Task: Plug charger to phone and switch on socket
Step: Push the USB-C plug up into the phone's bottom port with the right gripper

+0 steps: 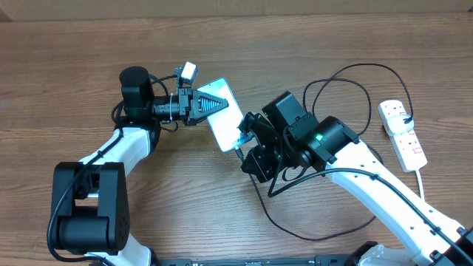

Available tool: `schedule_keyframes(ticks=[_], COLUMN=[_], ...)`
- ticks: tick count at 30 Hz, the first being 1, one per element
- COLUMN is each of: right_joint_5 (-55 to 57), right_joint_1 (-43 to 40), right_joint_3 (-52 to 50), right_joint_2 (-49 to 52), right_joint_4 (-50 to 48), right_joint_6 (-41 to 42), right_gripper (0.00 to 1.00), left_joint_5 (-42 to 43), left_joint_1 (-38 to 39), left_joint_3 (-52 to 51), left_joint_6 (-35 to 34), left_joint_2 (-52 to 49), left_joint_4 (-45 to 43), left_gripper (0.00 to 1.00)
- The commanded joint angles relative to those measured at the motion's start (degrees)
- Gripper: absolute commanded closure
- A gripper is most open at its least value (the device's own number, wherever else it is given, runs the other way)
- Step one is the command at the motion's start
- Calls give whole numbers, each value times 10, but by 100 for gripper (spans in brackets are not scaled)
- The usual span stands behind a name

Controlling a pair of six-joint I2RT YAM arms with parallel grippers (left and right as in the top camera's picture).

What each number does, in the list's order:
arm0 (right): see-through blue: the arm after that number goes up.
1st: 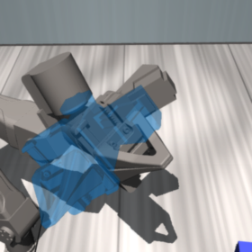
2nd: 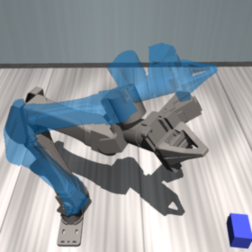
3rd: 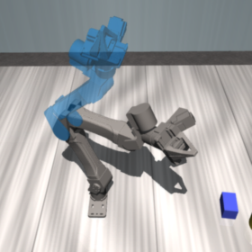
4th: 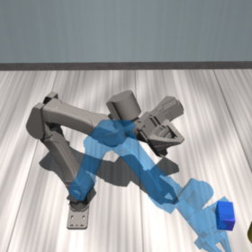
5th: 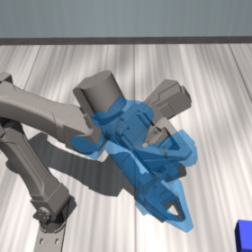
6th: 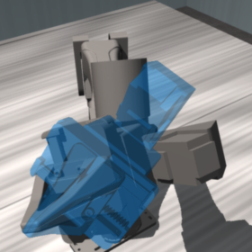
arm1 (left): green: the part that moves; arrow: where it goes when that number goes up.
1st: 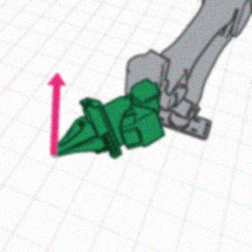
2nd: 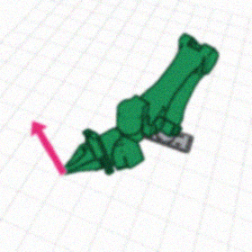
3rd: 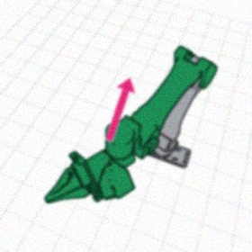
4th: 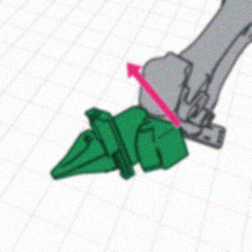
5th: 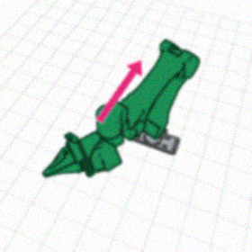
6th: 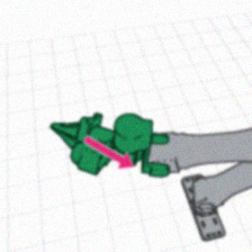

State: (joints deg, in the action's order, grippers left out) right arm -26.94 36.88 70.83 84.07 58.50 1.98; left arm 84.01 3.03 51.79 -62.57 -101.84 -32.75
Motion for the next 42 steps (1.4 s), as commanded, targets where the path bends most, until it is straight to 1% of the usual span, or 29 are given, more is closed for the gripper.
schedule_keyframes(ticks=[1,15,26,29,42], right_joint_5=[30,27,12,12,12], right_joint_1=[2,2,2,2,2], right_joint_3=[16,16,16,16,16], right_joint_2=[-5,-5,-5,-5,-3], right_joint_4=[13,-1,-1,-1,2], right_joint_6=[2,2,2,2,2], right_gripper=[96,96,96,96,96], left_joint_5=[16,16,13,7,11], left_joint_1=[3,3,3,3,4], left_joint_3=[12,12,12,12,12], left_joint_6=[19,27,16,2,-5], left_joint_2=[-1,-1,-1,-1,-1], left_joint_4=[-4,-3,-2,-2,-2], left_gripper=[96,96,96,96,96])
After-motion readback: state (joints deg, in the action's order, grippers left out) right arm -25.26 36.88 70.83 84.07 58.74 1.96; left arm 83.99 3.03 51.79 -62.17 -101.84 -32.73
